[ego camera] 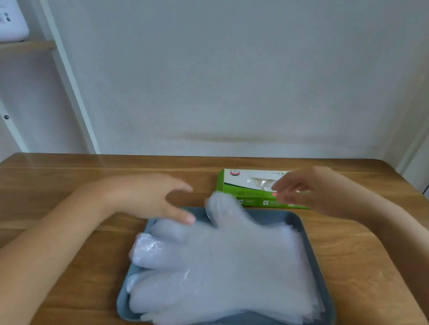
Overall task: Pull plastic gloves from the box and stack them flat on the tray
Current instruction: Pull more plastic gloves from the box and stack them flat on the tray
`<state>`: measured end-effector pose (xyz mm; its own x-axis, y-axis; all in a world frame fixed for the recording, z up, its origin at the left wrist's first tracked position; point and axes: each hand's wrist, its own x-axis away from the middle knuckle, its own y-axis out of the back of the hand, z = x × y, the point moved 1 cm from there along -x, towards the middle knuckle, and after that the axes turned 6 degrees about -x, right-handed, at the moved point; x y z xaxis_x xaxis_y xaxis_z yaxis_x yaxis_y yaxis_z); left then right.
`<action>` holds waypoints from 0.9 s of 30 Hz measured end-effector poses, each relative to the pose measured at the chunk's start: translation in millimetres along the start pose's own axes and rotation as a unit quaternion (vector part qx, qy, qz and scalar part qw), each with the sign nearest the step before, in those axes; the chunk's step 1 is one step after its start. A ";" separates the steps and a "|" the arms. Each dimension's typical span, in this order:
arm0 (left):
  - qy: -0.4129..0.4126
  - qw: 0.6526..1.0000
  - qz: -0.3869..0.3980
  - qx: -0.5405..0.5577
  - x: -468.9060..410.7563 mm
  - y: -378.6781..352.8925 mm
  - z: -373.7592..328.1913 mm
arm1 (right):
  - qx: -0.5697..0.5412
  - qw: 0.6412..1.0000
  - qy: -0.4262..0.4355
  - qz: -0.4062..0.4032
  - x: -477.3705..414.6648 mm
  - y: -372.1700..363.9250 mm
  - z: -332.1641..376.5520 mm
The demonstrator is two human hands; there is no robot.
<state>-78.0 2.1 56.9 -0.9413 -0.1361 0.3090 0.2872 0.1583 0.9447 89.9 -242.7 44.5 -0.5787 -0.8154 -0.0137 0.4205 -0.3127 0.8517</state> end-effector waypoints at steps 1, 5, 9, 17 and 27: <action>0.002 0.999 -0.043 0.030 -8.1 3.8 -1.2 | -0.007 0.999 0.010 -0.042 -10.4 -2.3 -4.1; -0.026 0.982 -0.094 0.164 -55.0 3.6 -9.7 | 0.004 0.996 -0.002 -0.089 -54.6 -23.7 -18.7; -0.054 0.975 -0.092 0.194 -97.3 -6.6 -18.0 | 0.003 0.995 0.008 -0.101 -80.2 -43.8 -24.1; -0.049 0.960 -0.010 0.276 -137.2 -26.7 -6.1 | 0.023 0.998 0.010 -0.058 -88.1 -48.0 -35.7; -0.088 0.950 0.008 0.300 -144.5 -37.1 1.7 | -0.118 0.992 -0.002 -0.050 -78.9 -43.8 -41.0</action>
<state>47.0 17.6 -22.9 -0.9682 0.0281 0.2487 0.1977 0.6955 0.6908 145.8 -184.6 -13.3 -0.6284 -0.7729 -0.0883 0.5133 -0.4972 0.6995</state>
